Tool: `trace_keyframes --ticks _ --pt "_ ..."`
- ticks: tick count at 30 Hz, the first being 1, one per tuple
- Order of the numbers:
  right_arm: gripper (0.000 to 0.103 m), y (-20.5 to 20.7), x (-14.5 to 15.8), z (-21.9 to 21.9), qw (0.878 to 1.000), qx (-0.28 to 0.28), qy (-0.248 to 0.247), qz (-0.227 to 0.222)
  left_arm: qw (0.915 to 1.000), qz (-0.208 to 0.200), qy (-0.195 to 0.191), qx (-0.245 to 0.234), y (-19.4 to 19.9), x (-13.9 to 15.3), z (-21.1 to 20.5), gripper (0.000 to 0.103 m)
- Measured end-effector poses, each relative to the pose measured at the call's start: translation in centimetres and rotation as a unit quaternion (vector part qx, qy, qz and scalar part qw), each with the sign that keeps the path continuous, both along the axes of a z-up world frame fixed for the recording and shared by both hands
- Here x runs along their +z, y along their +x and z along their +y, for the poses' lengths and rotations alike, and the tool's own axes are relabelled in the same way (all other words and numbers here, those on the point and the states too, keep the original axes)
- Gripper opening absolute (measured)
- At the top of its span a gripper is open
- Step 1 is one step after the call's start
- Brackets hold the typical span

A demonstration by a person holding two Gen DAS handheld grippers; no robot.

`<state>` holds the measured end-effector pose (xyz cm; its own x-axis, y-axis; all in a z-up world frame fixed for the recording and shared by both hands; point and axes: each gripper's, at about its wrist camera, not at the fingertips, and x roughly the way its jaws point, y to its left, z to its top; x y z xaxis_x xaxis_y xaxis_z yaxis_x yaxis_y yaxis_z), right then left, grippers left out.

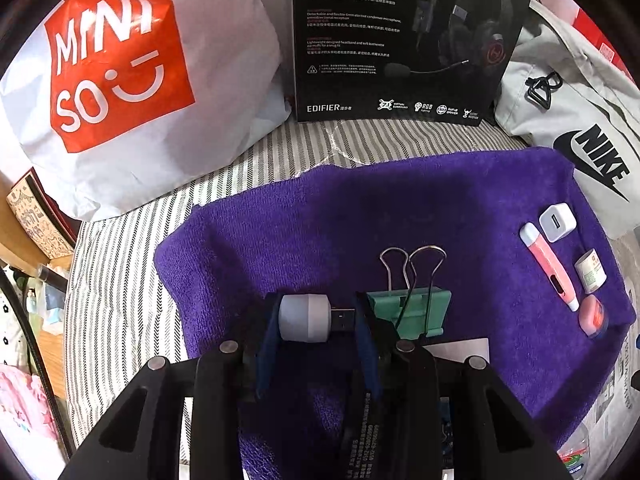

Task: Organize rigid objects
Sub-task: 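Lower the white USB light onto the towel and open the left tool, then grasp the clear watermelon-label bottle with the right tool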

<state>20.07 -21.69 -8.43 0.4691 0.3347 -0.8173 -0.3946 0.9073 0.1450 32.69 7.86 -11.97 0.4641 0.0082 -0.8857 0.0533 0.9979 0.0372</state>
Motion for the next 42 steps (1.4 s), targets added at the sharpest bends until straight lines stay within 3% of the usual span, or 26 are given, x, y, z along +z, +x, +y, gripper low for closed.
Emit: trace_keyframes --ticks 10,13,18,26,33,37,42 --pt "0.046 -0.9 0.5 -0.8 1.000 -0.004 0.002 -0.004 0.9999 0.012 0.010 0.006 -0.8 0.2 -0.1 0.040" --pt "0.046 -1.3 0.9 -0.9 1.000 -0.004 0.009 -0.004 0.9998 0.009 -0.005 0.018 -1.7 0.7 0.2 0.040" --pt "0.046 -2.5 1.1 0.6 1.000 0.015 0.022 -0.001 0.9995 -0.022 0.003 0.025 -5.0 3.4 -0.2 0.043" --pt "0.050 -3.8 -0.9 5.5 0.998 0.051 0.040 0.024 0.9964 -0.068 -0.042 0.029 -12.3 6.8 -0.5 0.048" --pt "0.050 -3.0 -3.5 8.4 0.999 0.036 -0.006 0.033 0.9929 -0.077 -0.085 0.030 -16.6 7.9 0.3 0.049" --pt "0.050 -2.5 -4.5 9.1 0.999 0.020 -0.015 0.041 0.9921 -0.074 -0.097 0.028 -17.1 7.3 0.1 0.049" --pt "0.049 -2.8 -4.7 10.4 0.997 0.024 -0.072 0.022 0.9904 -0.063 -0.120 0.029 -17.4 6.4 0.1 0.049"
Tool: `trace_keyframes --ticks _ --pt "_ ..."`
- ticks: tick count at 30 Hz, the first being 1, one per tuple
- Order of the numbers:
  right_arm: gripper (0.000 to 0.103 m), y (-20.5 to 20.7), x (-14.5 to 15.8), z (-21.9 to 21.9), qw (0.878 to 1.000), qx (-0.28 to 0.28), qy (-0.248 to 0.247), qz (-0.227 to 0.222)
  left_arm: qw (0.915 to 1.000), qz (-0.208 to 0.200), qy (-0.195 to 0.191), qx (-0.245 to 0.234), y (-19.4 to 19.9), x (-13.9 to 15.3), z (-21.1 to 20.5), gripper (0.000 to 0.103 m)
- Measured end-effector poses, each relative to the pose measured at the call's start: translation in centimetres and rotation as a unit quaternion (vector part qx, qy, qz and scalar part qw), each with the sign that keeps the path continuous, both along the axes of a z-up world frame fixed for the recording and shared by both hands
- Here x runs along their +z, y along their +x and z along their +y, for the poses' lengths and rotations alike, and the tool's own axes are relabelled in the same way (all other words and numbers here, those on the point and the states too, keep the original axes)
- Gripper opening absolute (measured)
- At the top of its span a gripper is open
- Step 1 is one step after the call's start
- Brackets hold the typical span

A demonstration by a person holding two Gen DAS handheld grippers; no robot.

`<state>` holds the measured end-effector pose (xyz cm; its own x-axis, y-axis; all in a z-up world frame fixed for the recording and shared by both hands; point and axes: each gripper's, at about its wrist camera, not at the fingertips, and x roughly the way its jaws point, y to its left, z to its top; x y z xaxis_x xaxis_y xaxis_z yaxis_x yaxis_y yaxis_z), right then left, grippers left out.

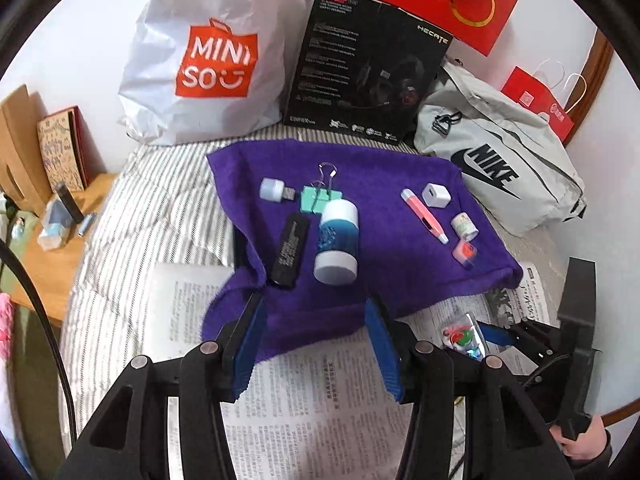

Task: Organize rigid objects
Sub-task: 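Grasp the clear watermelon-label bottle with the right tool, then close the left tool on the black Grand Reserve box while the right tool holds the bottle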

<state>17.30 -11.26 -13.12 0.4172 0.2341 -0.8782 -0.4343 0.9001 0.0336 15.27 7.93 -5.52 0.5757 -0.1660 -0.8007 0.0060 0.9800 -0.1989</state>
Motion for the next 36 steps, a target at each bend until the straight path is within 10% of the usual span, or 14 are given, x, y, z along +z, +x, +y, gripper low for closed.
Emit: trace_keyframes --ticks 36 --pt "0.042 -0.4 0.1 -7.3 0.999 -0.024 0.038 -0.005 0.9959 0.081 0.023 -0.033 -0.5 -7.0 -12.4 0.047"
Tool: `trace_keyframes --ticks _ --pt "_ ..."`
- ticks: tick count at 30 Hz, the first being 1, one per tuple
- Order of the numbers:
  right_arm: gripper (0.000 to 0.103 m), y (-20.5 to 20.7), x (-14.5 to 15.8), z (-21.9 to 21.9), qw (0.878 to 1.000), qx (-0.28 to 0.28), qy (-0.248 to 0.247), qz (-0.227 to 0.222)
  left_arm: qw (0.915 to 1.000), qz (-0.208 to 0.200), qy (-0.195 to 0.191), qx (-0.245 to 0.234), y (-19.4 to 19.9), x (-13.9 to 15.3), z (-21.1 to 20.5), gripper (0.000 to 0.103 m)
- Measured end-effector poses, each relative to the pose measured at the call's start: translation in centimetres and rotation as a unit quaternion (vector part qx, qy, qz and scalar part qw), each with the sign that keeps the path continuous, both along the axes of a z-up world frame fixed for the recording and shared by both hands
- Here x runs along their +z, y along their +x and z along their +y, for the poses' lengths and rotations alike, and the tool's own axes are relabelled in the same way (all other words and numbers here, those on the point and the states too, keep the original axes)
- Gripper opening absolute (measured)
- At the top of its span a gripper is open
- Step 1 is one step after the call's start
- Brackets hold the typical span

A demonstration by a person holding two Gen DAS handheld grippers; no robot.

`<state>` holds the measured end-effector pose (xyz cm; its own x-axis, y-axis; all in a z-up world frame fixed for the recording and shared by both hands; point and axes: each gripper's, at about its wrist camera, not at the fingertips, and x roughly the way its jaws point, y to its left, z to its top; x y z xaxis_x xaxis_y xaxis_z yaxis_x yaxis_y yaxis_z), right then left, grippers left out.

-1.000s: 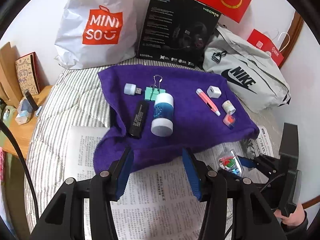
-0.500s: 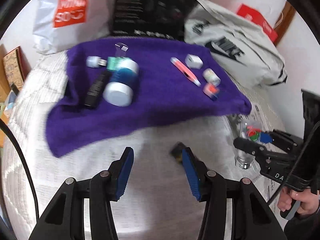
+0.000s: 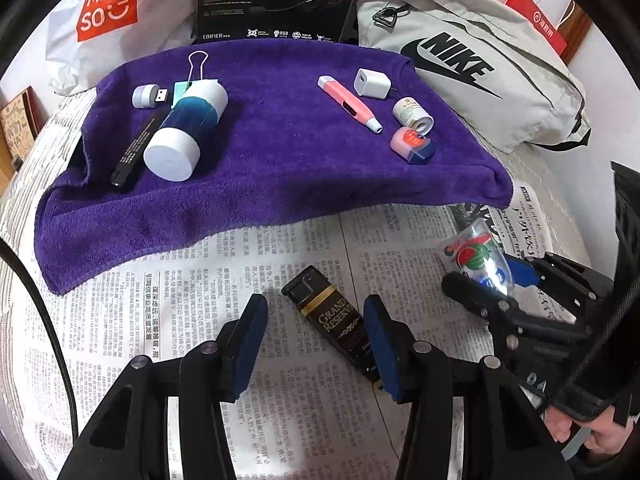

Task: Organize rigid objects
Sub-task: 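Close the left tool on the black Grand Reserve box while the right tool holds the bottle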

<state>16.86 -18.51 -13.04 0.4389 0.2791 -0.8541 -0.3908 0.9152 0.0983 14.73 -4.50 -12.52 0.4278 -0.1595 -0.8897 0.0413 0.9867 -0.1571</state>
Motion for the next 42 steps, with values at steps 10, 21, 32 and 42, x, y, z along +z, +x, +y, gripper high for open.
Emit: trace_keyframes --ticks 10,21,32,42 --pt "0.041 -1.3 -0.7 -1.4 0.997 0.036 -0.020 -0.067 0.9970 -0.030 0.066 -0.027 -0.3 -0.3 -2.3 0.049" --pt "0.041 -1.8 -0.9 -1.5 0.995 0.034 -0.015 -0.093 0.9923 -0.062 0.096 -0.048 -1.7 -0.4 -1.8 0.055" --pt "0.041 -1.9 -1.0 -1.6 0.995 0.034 -0.014 -0.093 0.9970 -0.043 0.063 -0.016 -2.7 0.1 2.9 0.052" --pt "0.041 -1.9 -1.0 -1.6 0.995 0.035 -0.014 -0.093 0.9909 -0.065 0.086 -0.080 -2.5 0.2 0.9 0.023"
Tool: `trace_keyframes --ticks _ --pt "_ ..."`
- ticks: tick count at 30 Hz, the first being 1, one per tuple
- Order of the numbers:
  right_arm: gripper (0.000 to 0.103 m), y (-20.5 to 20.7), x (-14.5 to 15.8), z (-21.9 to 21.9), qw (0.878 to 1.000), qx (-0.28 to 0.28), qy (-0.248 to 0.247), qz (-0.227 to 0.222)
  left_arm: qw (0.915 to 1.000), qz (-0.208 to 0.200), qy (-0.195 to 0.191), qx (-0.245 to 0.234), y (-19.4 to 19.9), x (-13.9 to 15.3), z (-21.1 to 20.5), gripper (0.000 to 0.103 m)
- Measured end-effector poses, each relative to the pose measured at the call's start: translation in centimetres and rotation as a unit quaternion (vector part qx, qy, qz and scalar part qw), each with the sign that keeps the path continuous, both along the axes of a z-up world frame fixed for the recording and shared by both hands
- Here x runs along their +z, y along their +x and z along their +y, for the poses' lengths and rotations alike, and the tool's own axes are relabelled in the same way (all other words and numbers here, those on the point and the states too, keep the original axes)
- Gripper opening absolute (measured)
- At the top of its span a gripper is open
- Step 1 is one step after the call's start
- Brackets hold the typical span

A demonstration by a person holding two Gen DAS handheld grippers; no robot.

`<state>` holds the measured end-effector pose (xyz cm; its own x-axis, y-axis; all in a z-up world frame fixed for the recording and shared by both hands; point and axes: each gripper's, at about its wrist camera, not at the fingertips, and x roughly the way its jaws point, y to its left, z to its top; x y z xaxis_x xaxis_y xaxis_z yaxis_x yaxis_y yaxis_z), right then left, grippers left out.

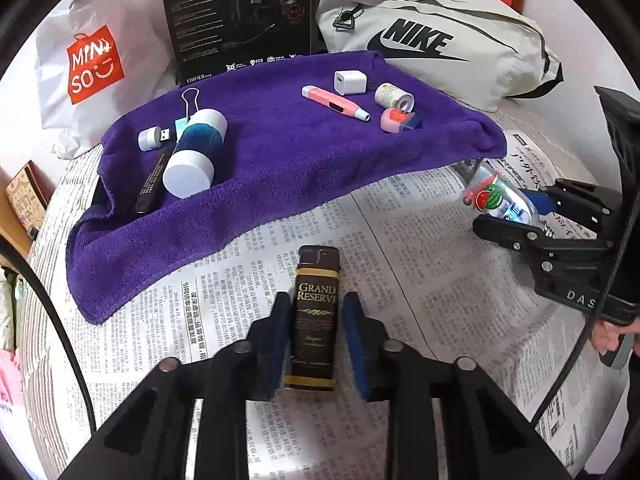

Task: Organize rigid objects
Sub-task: 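Close the left tool on the black Grand Reserve box while the right tool holds the bottle, then carry the Grand Reserve box and clear bottle over the purple towel with both tools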

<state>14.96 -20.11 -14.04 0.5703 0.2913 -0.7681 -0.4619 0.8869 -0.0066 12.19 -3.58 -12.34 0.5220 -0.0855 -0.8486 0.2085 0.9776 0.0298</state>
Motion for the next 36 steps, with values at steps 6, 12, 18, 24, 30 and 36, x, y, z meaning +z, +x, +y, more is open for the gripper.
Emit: trace_keyframes --ticks 6,12,18,24,30,36 --pt "0.041 0.0 0.0 0.0 1.000 0.000 -0.001 0.000 1.0000 -0.002 -0.004 0.005 -0.6 0.2 0.5 0.023" --pt "0.040 -0.1 0.0 0.0 1.000 0.000 -0.005 -0.003 1.0000 0.002 -0.003 0.009 -0.4 0.4 0.7 0.023" --pt "0.041 -0.1 0.3 -0.2 1.000 -0.011 0.006 0.013 0.9999 -0.003 0.008 0.010 -0.4 0.5 1.4 0.023" --pt "0.041 -0.8 0.6 -0.6 0.999 -0.019 -0.006 0.027 0.9995 -0.003 -0.024 0.020 -0.5 0.4 3.3 0.023" --pt "0.041 -1.2 0.9 -1.0 0.998 -0.040 0.019 0.043 0.9991 -0.007 -0.034 0.026 0.0 0.7 4.0 0.023" --pt "0.041 -1.0 1.5 -1.2 0.997 -0.044 0.034 0.047 0.9989 -0.018 -0.031 0.029 0.2 1.7 4.4 0.023"
